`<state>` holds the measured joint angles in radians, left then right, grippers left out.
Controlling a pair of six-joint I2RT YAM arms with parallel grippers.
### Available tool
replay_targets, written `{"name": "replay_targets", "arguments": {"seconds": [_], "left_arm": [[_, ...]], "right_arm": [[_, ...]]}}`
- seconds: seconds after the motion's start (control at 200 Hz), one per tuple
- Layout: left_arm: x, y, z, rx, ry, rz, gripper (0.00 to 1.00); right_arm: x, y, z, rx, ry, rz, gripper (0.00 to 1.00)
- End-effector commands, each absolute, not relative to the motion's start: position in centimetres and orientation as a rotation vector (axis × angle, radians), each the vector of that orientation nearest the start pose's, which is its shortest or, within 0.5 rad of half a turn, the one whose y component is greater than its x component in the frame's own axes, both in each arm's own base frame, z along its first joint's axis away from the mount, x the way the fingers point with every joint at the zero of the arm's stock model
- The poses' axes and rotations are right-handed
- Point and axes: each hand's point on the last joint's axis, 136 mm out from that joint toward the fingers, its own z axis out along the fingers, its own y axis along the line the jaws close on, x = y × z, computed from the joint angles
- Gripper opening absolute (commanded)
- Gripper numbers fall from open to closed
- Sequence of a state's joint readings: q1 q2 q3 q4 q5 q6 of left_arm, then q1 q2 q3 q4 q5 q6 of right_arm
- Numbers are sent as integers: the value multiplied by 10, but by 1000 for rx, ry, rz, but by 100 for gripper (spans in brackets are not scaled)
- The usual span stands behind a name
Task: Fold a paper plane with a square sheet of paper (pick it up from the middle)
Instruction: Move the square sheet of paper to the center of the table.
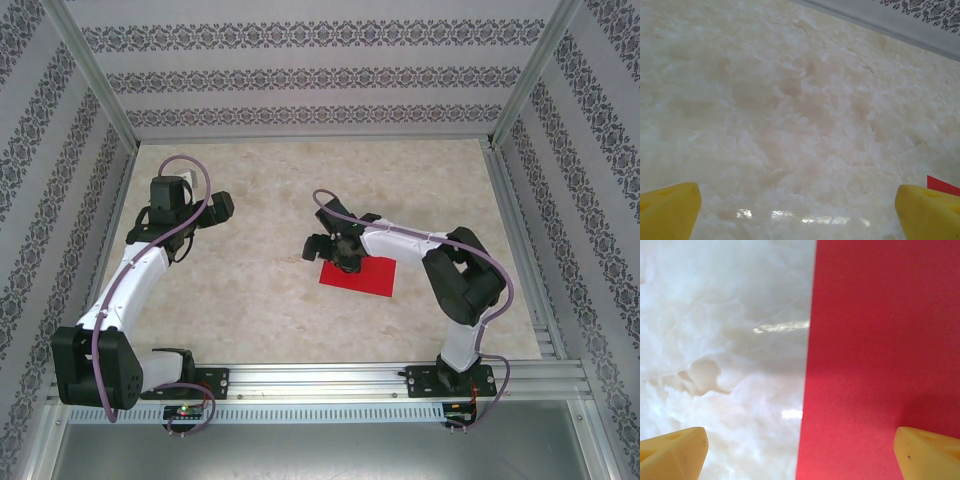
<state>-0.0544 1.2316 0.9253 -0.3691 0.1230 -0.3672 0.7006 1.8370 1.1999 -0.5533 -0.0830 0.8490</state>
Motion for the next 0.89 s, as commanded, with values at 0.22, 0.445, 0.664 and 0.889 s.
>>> {"name": "replay_targets", "arguments": {"seconds": [0.22,0.445,0.664,0.889], "left_arm": [[374,-48,202,-252,2245,-393,100],[376,-50,196,-249,2272,-405,100],[378,-53,190,-247,2294,-419,100],[378,-53,186,-250,2308,-420,100]], "right_arm": [[337,197,74,277,2785,86,98],[342,188,50,276,2861,11,98],[340,193,33,258,2923,18,98],[334,194,7,257,2981,-5,98]]}}
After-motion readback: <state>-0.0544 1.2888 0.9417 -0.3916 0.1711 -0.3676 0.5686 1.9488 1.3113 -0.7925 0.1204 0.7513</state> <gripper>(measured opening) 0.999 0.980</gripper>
